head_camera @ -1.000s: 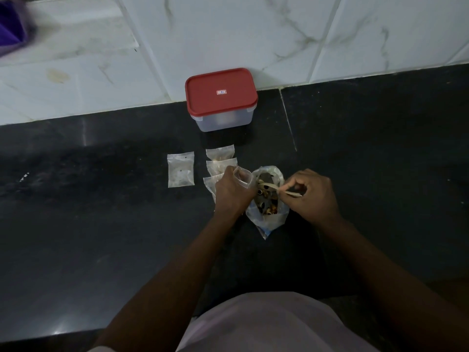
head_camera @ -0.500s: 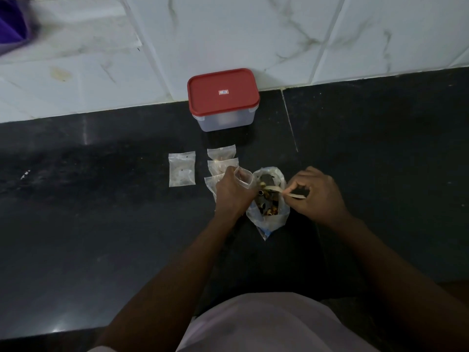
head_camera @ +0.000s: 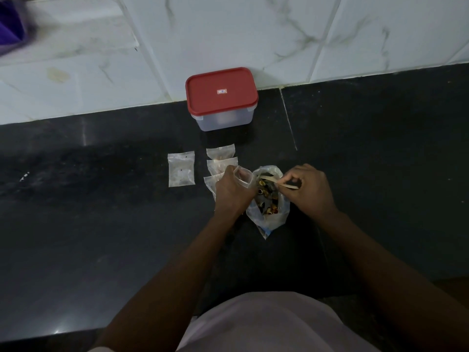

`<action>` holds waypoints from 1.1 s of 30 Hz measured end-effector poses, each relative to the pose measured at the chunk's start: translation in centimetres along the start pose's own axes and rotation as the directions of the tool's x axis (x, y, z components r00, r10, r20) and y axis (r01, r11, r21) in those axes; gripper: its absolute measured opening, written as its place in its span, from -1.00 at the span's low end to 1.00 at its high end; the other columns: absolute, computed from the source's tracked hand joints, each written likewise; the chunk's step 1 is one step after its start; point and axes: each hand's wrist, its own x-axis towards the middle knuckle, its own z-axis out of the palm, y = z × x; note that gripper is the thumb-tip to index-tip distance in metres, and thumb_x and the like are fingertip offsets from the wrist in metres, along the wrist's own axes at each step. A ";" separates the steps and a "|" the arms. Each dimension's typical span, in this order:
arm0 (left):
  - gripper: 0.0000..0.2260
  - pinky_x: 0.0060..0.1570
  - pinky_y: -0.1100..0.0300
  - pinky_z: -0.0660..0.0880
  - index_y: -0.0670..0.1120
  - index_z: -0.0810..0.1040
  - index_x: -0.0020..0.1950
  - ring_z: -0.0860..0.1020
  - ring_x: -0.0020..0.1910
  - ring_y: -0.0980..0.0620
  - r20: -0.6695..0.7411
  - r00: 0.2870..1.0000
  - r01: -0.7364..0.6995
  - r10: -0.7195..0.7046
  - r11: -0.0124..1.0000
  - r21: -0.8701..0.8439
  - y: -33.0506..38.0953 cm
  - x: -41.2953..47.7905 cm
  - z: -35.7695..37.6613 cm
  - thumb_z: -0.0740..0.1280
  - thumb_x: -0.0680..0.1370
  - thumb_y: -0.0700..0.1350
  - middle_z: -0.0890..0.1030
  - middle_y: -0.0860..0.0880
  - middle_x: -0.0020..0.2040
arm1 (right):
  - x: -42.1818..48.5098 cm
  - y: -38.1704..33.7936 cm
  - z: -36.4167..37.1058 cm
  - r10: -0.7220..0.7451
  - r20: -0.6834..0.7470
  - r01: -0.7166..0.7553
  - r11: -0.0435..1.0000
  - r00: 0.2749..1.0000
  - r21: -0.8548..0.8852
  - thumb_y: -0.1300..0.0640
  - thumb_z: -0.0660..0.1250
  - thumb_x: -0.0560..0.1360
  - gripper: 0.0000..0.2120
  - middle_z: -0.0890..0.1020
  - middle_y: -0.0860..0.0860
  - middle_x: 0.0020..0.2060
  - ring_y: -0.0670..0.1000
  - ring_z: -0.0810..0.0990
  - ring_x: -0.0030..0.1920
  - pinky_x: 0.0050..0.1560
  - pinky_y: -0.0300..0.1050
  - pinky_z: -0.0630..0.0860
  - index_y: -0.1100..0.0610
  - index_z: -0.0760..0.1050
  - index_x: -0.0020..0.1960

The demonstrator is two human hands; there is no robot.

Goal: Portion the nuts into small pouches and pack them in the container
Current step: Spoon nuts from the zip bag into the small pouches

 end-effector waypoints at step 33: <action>-0.60 -0.09 0.28 0.56 -0.06 0.53 0.09 0.61 -0.06 0.16 -0.004 1.000 0.021 -0.022 0.999 -0.034 -0.2 -0.1 0.0 0.57 0.44 0.12 0.63 0.07 -0.05 | 0.1 -1.2 -1.8 -0.129 0.098 0.125 0.991 0.987 0.041 0.14 0.58 0.36 -0.89 0.63 -0.13 -0.26 -0.08 0.54 -0.22 -0.25 0.07 0.55 0.04 0.66 -0.20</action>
